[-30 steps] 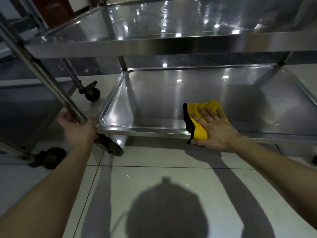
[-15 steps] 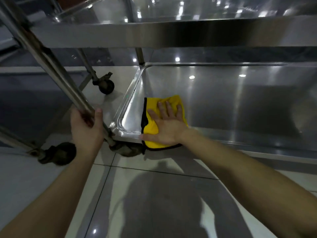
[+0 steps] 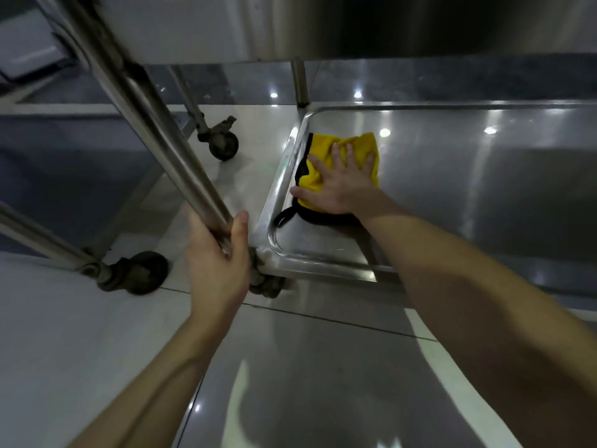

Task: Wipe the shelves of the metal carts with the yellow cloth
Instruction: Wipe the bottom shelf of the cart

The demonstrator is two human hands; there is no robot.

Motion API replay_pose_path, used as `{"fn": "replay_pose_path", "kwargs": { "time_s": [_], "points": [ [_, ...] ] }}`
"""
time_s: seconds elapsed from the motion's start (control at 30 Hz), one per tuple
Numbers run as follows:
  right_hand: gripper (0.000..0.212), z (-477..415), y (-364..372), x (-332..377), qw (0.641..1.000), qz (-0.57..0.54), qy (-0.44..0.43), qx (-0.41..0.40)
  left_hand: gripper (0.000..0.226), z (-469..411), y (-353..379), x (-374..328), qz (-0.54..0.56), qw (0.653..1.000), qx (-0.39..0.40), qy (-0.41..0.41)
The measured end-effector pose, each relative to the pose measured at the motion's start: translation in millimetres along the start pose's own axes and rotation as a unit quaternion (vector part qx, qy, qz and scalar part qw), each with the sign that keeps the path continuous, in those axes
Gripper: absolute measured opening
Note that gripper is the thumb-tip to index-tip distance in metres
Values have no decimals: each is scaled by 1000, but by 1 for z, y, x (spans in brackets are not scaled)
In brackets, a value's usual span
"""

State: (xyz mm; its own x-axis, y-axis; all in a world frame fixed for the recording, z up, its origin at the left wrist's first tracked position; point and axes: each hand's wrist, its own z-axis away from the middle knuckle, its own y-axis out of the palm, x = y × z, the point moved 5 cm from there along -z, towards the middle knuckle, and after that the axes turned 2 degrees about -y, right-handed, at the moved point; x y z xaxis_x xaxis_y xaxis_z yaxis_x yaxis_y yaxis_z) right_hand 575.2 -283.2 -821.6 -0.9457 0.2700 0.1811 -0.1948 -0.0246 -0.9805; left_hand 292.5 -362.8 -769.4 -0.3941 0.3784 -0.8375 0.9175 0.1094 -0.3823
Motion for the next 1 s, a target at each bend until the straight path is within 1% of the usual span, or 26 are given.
{"fn": "replay_pose_path", "kwargs": {
  "time_s": [0.1,0.2,0.27,0.37,0.47,0.5,0.53,0.6,0.63,0.67,0.7,0.73,0.77,0.8,0.83,0.87,0.9,0.97,1.0],
  "points": [
    [111,32,4,10,1000,6,-30,6,24,8,4,-8,1,1000,-7,14],
    [112,80,15,30,997,13,-69,15,22,14,6,-11,-7,1000,1,7],
    [110,114,19,38,995,8,-94,23,24,17,6,-10,-24,1000,3,-1],
    [101,158,17,32,991,23,-131,26,25,20,5,-12,-49,998,-2,-34],
    [91,189,10,5,985,46,-164,21,27,24,6,-19,-51,996,-10,-76],
    [90,198,7,-6,985,53,-166,10,26,27,6,-24,-47,994,-24,-95],
    [89,206,4,-18,985,61,-163,-4,31,30,7,-26,-41,991,-44,-117],
    [92,221,2,-37,984,73,-160,-14,60,46,8,-33,-43,976,-109,-183],
    [97,227,1,-44,984,72,-163,-3,62,60,10,-37,-49,967,-137,-211],
    [104,231,-1,-48,983,63,-170,15,54,74,15,-42,-51,964,-146,-216],
    [109,234,-5,-51,983,36,-174,34,42,87,22,-51,-57,970,-130,-195],
    [108,235,-13,-54,984,-20,-171,45,33,96,33,-59,-64,981,-92,-161],
    [101,232,-25,-58,982,-99,-158,35,27,101,45,-69,-72,989,-43,-125],
    [88,227,-37,-65,977,-165,-137,4,25,100,58,-75,-84,992,3,-95],
    [76,221,-49,-75,974,-189,-114,-41,23,93,69,-81,-98,992,44,-71],
    [64,215,-60,-86,977,-173,-94,-84,21,83,80,-83,-113,989,80,-53],
    [56,208,-67,-96,979,-154,-74,-107,19,71,89,-83,-130,984,110,-44],
    [48,191,-71,-109,981,-163,-30,-104,22,44,103,-79,-173,972,157,-37],
    [48,182,-70,-111,981,-175,-9,-87,27,30,108,-76,-195,964,178,-36]
  ]
}}
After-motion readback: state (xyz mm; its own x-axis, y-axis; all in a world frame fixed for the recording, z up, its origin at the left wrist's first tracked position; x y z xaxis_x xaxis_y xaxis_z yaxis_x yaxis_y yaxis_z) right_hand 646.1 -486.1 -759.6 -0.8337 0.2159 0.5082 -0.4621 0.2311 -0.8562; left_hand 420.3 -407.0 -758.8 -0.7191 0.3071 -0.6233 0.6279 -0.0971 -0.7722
